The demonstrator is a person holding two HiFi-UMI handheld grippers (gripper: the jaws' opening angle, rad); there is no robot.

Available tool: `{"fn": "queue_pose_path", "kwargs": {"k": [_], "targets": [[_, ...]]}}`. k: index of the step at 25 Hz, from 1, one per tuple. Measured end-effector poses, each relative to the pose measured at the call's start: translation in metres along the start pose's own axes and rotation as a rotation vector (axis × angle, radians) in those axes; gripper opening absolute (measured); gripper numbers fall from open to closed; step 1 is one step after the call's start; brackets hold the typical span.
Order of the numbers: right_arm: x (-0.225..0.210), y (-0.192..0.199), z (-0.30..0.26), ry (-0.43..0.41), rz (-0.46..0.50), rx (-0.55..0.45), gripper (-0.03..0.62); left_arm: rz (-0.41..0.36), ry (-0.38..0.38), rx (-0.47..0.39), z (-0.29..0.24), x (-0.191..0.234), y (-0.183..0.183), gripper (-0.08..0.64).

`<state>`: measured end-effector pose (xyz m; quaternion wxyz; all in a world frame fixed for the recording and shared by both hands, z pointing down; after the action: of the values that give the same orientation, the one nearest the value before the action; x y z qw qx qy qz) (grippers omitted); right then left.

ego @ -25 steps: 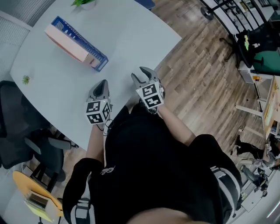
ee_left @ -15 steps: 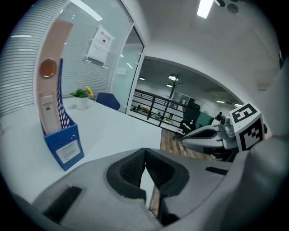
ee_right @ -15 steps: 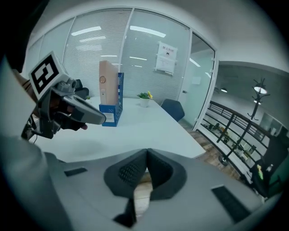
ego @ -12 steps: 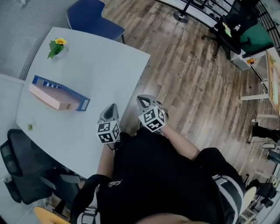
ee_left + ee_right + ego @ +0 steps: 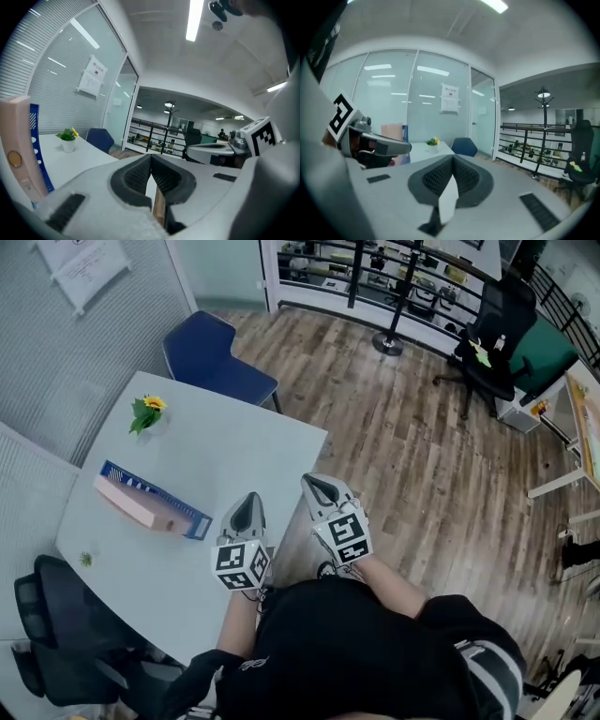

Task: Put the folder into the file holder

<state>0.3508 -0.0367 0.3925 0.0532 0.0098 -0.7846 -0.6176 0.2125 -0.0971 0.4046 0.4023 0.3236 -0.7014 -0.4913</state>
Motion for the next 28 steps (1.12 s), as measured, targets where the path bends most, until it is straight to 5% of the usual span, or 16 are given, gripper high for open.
{"fn": "queue_pose_path", "kwargs": {"k": [4, 8, 28], "targets": [[-0.002, -0.063, 0.009, 0.014, -0.03, -0.161, 0.005, -0.131, -0.012, -0.138, 0.019, -0.01, -0.071, 0.006], [0.009, -0.095, 0.014, -0.001, -0.017, -0.239, 0.005, -0.196, -0.052, -0.216, 0.035, -0.014, -0.101, 0.006], [0.032, -0.088, 0.005, -0.015, 0.027, -0.245, 0.003, -0.197, -0.19, -0.192, 0.064, 0.006, -0.084, 0.005]]}}
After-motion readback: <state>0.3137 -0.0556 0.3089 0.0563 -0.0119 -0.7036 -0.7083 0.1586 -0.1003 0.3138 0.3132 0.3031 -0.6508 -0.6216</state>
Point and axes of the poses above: the fingertips, and each gripper's own axes: z backward along the fingers, x to its left, y out of its underside, the point moved 4 cm from there along z, backward along the fingers, and after that the axes turned 9 degrees about y, right-handed, at the moved point
